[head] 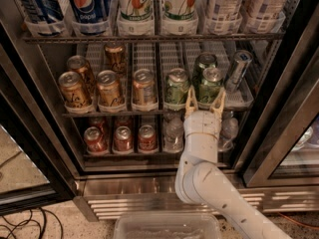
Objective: Pick green can from middle shelf of fridge
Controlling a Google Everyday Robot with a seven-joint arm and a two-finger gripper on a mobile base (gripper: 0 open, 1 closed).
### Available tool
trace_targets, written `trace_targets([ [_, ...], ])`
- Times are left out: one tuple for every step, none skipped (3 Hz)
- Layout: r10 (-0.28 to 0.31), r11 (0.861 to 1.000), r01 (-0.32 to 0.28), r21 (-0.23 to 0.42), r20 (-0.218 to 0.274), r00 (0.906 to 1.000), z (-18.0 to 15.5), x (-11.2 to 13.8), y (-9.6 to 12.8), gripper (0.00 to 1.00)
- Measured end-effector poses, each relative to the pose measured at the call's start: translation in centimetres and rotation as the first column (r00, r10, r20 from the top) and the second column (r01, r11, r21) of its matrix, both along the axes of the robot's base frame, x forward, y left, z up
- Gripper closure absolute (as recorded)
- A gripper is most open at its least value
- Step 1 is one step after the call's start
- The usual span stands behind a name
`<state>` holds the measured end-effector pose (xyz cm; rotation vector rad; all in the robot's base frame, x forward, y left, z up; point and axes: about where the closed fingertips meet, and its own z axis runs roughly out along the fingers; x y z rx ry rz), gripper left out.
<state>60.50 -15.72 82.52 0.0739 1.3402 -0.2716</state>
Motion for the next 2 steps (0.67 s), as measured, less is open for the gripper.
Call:
trace_targets([
  [-0.001,1.000,0.001,-0.002,0.003,1.0000,0.05,0.16,0.01,0.36],
  [-0.007,1.000,0.007,-0.010,0.002,1.0000,-0.05,0.59,-0.12,0.36],
])
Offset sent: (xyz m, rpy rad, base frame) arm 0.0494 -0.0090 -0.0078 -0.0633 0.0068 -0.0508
